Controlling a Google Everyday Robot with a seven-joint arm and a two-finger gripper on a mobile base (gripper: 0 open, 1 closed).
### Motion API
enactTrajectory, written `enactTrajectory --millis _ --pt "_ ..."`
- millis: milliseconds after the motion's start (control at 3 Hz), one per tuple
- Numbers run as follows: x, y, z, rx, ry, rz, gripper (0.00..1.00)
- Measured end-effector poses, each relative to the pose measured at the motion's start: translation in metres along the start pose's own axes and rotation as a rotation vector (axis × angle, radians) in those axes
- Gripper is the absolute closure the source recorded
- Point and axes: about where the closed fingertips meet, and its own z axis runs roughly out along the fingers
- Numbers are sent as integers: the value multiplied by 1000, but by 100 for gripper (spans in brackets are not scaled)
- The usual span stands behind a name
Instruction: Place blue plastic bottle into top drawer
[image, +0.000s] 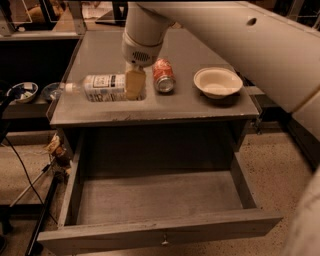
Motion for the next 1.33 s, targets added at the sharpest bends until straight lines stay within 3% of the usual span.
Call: enactTrajectory --millis 667,1333 --pt "19 70 -42 54 66 72 100" --pt "36 76 -42 58 85 97 100"
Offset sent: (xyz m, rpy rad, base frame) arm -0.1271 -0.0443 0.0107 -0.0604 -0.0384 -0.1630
